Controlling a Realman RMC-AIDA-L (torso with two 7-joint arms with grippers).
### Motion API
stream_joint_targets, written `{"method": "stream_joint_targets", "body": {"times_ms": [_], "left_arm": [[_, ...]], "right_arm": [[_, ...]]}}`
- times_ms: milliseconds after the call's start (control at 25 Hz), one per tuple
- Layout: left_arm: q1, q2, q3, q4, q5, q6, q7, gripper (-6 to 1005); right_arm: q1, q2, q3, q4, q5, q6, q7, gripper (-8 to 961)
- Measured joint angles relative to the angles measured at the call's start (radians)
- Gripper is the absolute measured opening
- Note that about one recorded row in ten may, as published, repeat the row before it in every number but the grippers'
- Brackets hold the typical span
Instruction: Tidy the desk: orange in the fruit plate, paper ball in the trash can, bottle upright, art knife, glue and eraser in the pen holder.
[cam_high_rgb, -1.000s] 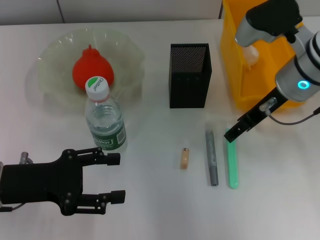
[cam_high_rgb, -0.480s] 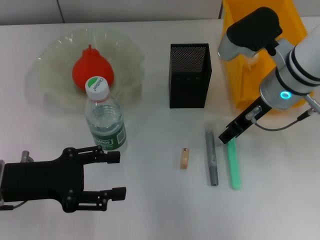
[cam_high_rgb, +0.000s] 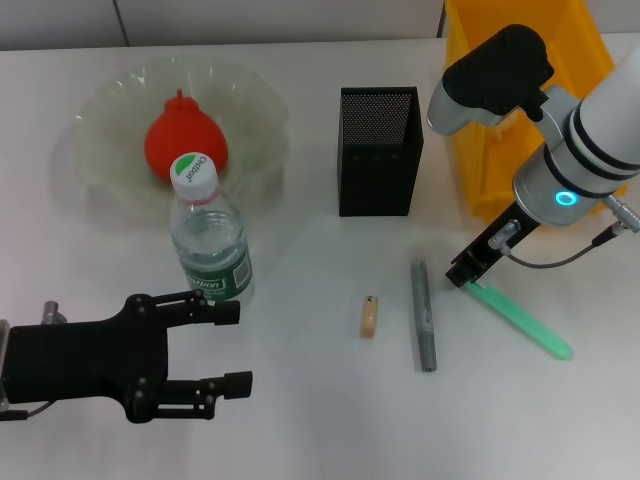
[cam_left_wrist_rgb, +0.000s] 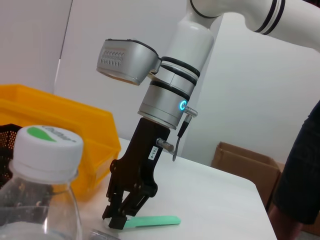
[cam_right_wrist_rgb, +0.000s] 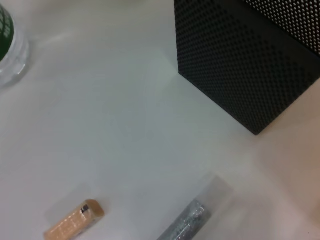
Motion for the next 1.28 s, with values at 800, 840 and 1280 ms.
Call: {"method": "stream_joint_targets", "body": {"times_ms": [800,840,1280], "left_arm": [[0.01,0.0,-0.006,-0.011,-0.003,-0.007,0.003,801],[0.01,-0.001,-0.006,-0.013,-0.003,-0.007,0.003,801],[0.013,-0.001,-0.041,-0.026,-0.009,0.004,0.002,800]], "right_arm": [[-0.191,-0.01,0.718,-0.251,0.69,-0.078,-0.349,188],[-0.194,-0.01,0.734,-0.191,0.766,-0.058,-0.418,189],[-0.074,-0.002,0.745,0.548,1.241,0.125,-1.303,206]]}}
